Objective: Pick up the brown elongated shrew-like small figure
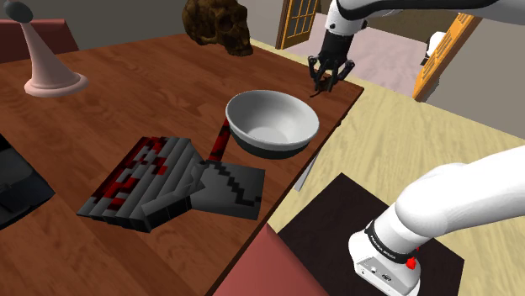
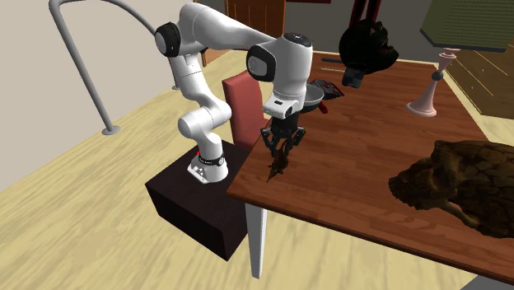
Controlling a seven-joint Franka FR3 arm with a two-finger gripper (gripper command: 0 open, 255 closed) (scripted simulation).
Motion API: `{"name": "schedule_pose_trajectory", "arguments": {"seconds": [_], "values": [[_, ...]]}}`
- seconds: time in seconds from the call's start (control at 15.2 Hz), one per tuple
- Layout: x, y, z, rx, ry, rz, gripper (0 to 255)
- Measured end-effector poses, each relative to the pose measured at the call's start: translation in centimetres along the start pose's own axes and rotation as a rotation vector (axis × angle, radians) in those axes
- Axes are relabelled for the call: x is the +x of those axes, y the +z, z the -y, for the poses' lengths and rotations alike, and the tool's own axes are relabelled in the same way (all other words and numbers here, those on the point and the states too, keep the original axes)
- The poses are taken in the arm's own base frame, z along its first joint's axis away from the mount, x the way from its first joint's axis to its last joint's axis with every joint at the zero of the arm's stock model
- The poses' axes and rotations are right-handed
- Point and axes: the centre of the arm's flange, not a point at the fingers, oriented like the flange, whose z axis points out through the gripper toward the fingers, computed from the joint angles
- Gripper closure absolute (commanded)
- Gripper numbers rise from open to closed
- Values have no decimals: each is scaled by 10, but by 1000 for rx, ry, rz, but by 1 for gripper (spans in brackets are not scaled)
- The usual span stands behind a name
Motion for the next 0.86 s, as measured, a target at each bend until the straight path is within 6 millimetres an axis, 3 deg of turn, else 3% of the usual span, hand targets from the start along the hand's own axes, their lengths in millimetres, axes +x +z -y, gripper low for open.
{"name": "schedule_pose_trajectory", "arguments": {"seconds": [0.86], "values": [[1,-65,-5,0,0,1,255]]}}
